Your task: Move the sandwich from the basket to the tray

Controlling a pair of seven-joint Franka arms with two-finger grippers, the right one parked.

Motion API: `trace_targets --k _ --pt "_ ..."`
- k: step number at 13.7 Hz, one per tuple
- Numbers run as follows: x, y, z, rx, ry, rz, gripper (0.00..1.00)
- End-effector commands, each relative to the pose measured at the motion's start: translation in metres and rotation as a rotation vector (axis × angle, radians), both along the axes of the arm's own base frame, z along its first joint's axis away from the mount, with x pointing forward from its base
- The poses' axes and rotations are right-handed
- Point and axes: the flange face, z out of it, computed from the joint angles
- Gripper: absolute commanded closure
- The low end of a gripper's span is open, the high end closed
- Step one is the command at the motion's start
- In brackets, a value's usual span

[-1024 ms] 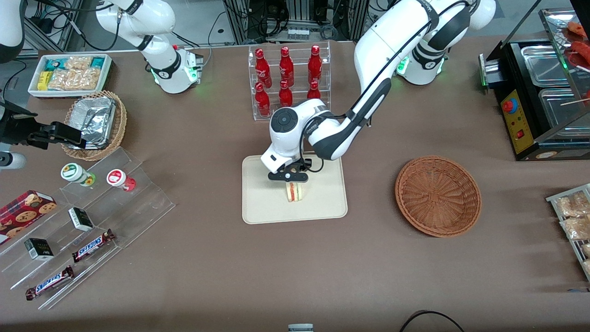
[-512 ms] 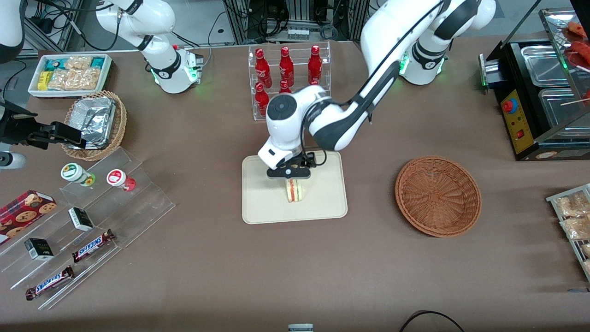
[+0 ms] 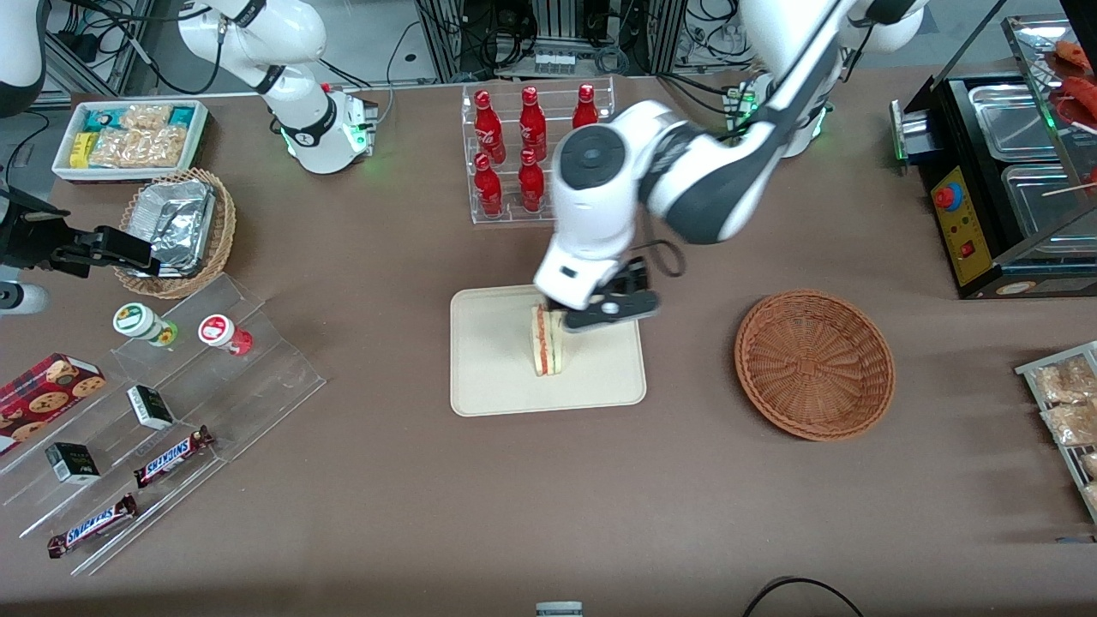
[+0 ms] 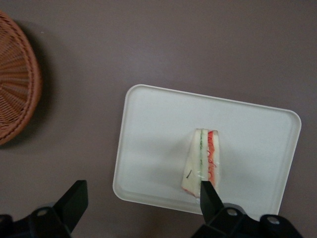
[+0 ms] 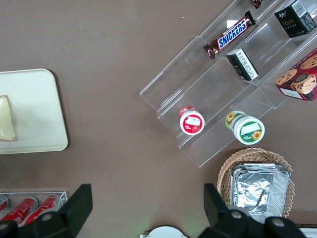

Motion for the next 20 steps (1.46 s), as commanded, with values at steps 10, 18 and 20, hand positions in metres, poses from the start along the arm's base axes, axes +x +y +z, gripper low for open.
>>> trace_targets --k 10,18,20 --pt "-0.011 0.207 0.119 0.012 0.136 -0.174 0.00" --pt "-0.017 0.348 0.138 -0.063 0.178 -0.320 0.00" --pt "-0.016 0.373 0.142 -0.082 0.172 -0.324 0.00"
